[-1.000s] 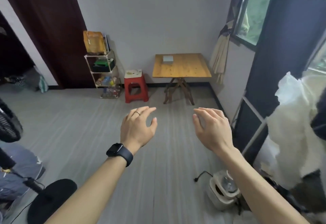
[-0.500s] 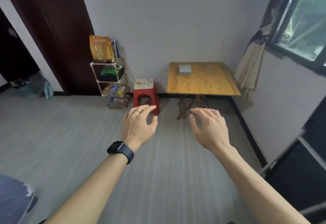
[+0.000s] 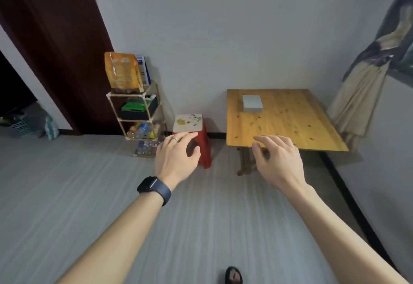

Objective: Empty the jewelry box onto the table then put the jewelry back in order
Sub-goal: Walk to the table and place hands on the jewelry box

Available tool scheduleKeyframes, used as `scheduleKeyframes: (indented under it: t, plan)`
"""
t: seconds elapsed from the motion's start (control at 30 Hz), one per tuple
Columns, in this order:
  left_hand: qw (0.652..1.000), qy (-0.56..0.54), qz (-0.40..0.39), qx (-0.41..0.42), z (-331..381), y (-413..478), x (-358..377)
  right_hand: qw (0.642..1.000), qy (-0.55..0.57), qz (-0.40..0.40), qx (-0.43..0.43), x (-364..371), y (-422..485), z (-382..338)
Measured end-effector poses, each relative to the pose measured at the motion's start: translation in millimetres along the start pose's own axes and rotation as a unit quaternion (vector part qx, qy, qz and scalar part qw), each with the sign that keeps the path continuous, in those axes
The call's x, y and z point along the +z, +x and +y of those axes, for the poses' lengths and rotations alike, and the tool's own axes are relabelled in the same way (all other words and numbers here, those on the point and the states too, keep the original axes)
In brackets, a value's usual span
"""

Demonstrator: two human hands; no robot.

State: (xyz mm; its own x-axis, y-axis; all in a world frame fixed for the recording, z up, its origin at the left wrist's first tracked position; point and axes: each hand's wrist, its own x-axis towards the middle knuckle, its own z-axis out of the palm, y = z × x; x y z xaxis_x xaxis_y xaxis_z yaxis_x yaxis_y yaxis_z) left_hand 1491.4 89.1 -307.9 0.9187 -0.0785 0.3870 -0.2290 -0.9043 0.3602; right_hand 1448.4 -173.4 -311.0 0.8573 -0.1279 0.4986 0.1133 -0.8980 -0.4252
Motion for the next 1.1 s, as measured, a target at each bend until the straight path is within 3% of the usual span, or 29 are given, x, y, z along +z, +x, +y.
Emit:
scheduleKeyframes:
  t: [0.3, 0.53, 0.83, 1.1]
  plan:
    - [0.999, 0.019, 0.008, -0.033, -67.2, 201.3, 67.6, 0.999, 0.029, -0.022, 0.0, 118.4, 216.6, 20.4]
    - [0.998, 0.034, -0.02, -0.046, -144.0, 328.9, 118.8, 0.998, 0.021, -0.055, 0.01, 221.6, 333.7, 15.6]
    - [0.996, 0.016, -0.091, 0.021, -226.7, 517.2, 180.2, 0.996, -0.022, -0.049, 0.075, 336.5, 456.7, 1.5]
    - [0.984, -0.019, -0.156, 0.087, -222.9, 642.0, 252.2, 0.984, -0.038, -0.034, 0.168, 380.1, 527.3, 36.2]
